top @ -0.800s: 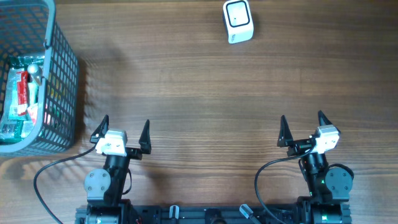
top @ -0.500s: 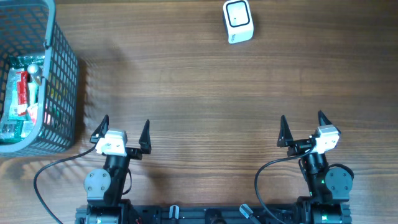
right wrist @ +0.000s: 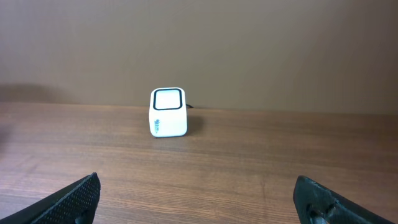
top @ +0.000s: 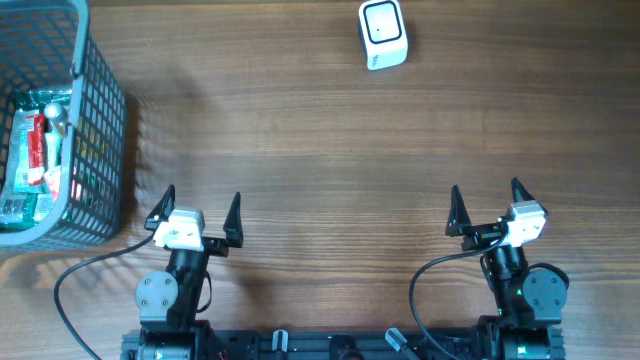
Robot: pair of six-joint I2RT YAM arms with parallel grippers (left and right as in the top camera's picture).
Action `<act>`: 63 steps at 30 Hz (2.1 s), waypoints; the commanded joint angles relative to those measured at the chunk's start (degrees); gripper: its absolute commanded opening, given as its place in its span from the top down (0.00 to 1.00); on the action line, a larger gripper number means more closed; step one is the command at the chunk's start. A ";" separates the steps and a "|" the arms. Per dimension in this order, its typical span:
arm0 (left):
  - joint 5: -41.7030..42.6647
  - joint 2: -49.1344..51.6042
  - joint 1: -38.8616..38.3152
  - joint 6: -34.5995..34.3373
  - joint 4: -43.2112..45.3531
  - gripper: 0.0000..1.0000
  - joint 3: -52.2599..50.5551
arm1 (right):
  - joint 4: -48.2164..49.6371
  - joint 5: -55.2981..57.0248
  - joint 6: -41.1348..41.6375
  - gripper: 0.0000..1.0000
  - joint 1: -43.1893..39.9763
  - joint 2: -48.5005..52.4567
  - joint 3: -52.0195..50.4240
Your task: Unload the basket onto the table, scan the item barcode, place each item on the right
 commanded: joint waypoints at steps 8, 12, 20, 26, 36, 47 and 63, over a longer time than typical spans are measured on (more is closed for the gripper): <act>1.31 -0.13 0.42 0.92 -0.37 0.00 -0.11 | 0.20 -0.09 -0.57 0.00 -0.37 -0.09 -0.04; 1.31 -0.13 0.42 0.90 -0.37 0.00 -0.11 | 0.20 -0.07 -0.57 0.00 -0.37 -0.09 -0.04; 1.31 -0.13 0.42 0.90 -0.37 0.00 -0.11 | 0.20 -0.07 -0.59 0.00 -0.37 -0.09 -0.04; 1.31 -0.13 0.42 0.90 -0.37 0.00 -0.11 | 0.20 -0.09 -0.57 0.00 -0.37 -0.09 -0.04; 1.33 -0.13 0.42 3.06 1.75 0.00 -0.11 | 0.20 -0.07 -0.59 0.00 -0.37 -0.09 -0.04; 3.67 0.31 0.42 4.35 34.29 0.00 11.32 | 0.20 -0.09 -0.57 0.00 -0.37 -0.09 -0.04; 5.84 69.35 0.42 4.31 -64.08 0.00 103.25 | 0.20 -0.09 -0.57 0.00 -0.37 -0.09 -0.04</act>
